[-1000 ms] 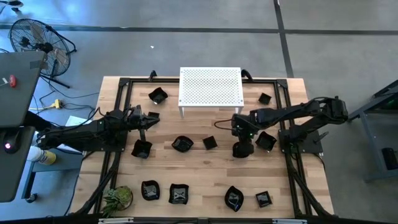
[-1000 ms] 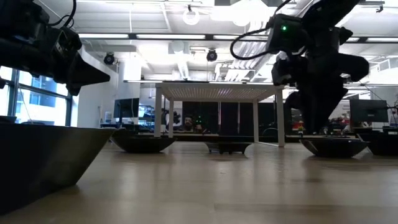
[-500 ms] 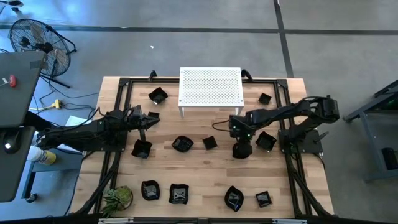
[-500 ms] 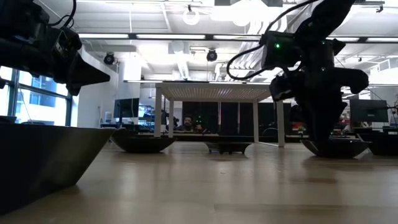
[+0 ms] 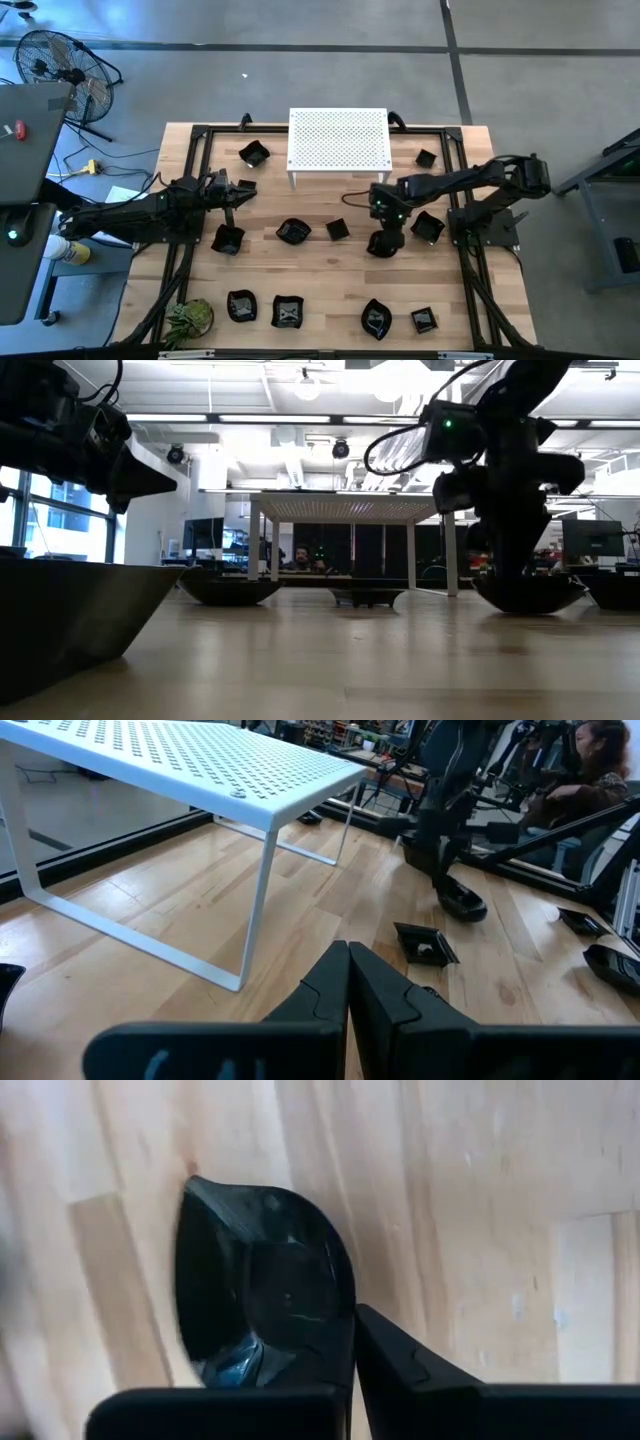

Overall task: Pick & Place Mini shaped plates
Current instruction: Put the black leaf-shaped plate on the shelf

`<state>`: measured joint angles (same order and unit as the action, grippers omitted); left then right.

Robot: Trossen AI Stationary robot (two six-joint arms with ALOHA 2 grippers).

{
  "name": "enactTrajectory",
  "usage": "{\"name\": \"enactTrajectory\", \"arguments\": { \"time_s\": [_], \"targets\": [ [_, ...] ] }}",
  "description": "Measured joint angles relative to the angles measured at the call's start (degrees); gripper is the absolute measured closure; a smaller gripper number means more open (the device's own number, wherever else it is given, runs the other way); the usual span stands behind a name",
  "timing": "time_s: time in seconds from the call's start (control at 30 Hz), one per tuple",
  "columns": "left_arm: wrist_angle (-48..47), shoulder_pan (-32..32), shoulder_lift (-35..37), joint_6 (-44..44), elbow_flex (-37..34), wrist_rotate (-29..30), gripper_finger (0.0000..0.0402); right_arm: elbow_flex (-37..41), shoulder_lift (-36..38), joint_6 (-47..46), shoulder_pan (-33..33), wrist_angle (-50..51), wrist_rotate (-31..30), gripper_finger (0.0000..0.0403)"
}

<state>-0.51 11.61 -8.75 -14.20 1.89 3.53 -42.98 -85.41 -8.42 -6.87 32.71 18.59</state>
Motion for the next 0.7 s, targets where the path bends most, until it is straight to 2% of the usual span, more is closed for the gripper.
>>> {"name": "enactTrajectory", "arguments": {
  "time_s": [0.2, 0.33, 0.53, 0.7],
  "targets": [
    [0.0, 0.0, 0.0, 0.0, 0.0, 0.0, 0.04, -0.7, 6.7, -6.2, -0.7, 0.1, 5.7, 0.0398],
    [0.0, 0.0, 0.0, 0.0, 0.0, 0.0, 0.04, -5.5, 11.1, -9.9, -1.4, 1.0, 7.6, 0.04],
    [0.0, 0.0, 0.0, 0.0, 0.0, 0.0, 0.04, -23.0, 9.9, -9.8, -8.4, 6.1, 7.3, 0.0395],
    [0.0, 0.0, 0.0, 0.0, 0.0, 0.0, 0.04, -40.4, 1.4, -3.1, -17.5, 12.7, 5.3, 0.04]
  ]
}}
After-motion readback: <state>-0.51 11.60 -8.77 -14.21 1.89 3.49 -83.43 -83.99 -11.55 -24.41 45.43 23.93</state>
